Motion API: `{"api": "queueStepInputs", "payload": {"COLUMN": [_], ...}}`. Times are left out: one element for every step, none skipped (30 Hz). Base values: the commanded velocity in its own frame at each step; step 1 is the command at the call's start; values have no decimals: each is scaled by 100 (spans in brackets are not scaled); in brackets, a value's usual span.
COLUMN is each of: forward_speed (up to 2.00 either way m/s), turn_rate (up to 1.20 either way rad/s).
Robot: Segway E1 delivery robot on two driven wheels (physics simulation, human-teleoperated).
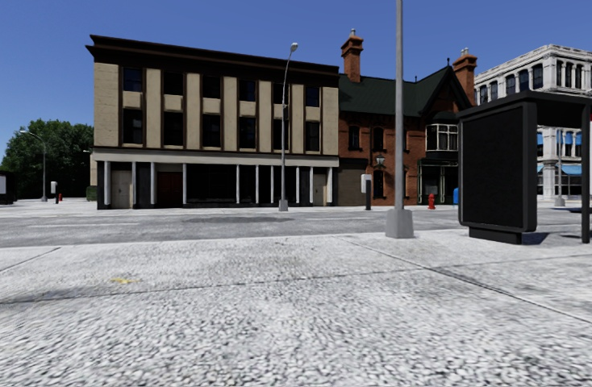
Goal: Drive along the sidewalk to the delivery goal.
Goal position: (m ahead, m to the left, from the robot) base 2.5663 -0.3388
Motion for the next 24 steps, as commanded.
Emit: {"api": "queueStepInputs", "payload": {"forward_speed": [76,82,90,93,94,94,95,95,96,96,96,96,96,96,96,96,96,96,96,96,96,96,96,96], "turn_rate": [0,0,0,0,0,0,0,0,0,0,0,0,0,0,0,0,0,0,0,0,0,0,0,0]}}
